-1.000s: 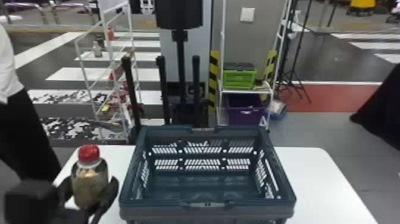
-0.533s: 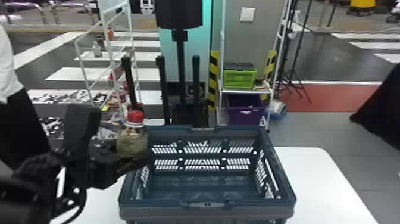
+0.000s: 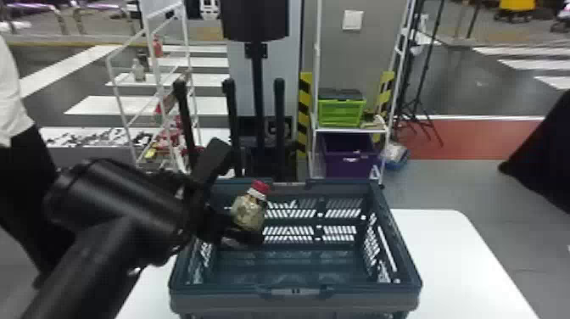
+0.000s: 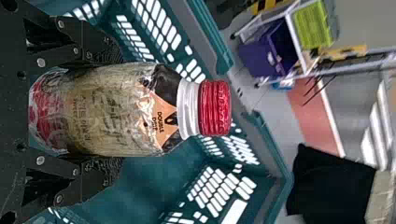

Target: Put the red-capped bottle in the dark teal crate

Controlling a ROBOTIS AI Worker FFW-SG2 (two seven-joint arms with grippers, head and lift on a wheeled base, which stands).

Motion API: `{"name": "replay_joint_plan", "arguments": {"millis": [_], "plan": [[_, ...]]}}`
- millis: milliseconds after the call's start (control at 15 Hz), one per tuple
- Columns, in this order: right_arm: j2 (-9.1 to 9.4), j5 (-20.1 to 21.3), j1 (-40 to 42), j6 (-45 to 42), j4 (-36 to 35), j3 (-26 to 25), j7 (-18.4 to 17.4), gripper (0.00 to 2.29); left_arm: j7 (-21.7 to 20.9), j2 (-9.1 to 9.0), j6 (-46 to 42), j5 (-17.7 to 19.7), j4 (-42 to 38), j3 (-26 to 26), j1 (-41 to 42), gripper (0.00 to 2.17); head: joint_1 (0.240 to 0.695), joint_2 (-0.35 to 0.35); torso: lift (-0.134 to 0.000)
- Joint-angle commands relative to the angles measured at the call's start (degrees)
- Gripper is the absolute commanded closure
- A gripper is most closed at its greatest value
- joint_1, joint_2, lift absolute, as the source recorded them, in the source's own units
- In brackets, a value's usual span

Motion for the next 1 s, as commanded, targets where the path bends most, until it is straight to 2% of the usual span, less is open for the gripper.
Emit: {"name": "replay_joint_plan", "arguments": {"millis": [0,200,333,533,800,933], "plan": [[0.02,0.00,0.48,-1.22,0.05,-0.16,0.00,0.15,-5.85,-3.21,-5.79,-5.16,11.57,-2.83,-4.16,2.09,0.499,0.000,0.000],[0.11,0.00,0.66,-1.22,-0.12,-0.16,0.00,0.15,-8.13,-5.23,-16.69,-6.65,26.69,-8.81,-9.79,2.09,0.499,0.000,0.000],[0.29,0.35,0.66,-1.22,-0.21,-0.08,0.00,0.15,-8.57,-7.95,-24.42,-8.76,38.20,-12.85,-13.66,2.09,0.499,0.000,0.000],[0.55,0.35,0.66,-1.93,0.05,0.01,0.00,0.15,-7.52,-11.47,-36.20,-12.02,50.68,-13.82,-16.38,2.09,0.499,0.000,0.000],[0.73,0.53,0.57,-1.93,0.14,0.01,0.00,0.15,-6.29,-13.23,-40.77,-15.27,55.61,-14.43,-16.47,2.09,0.499,0.000,0.000],[0.73,0.53,0.39,-2.10,0.14,0.10,0.00,0.15,-5.93,-13.40,-41.12,-16.23,56.22,-14.43,-16.47,2.08,0.499,0.000,0.000]]}}
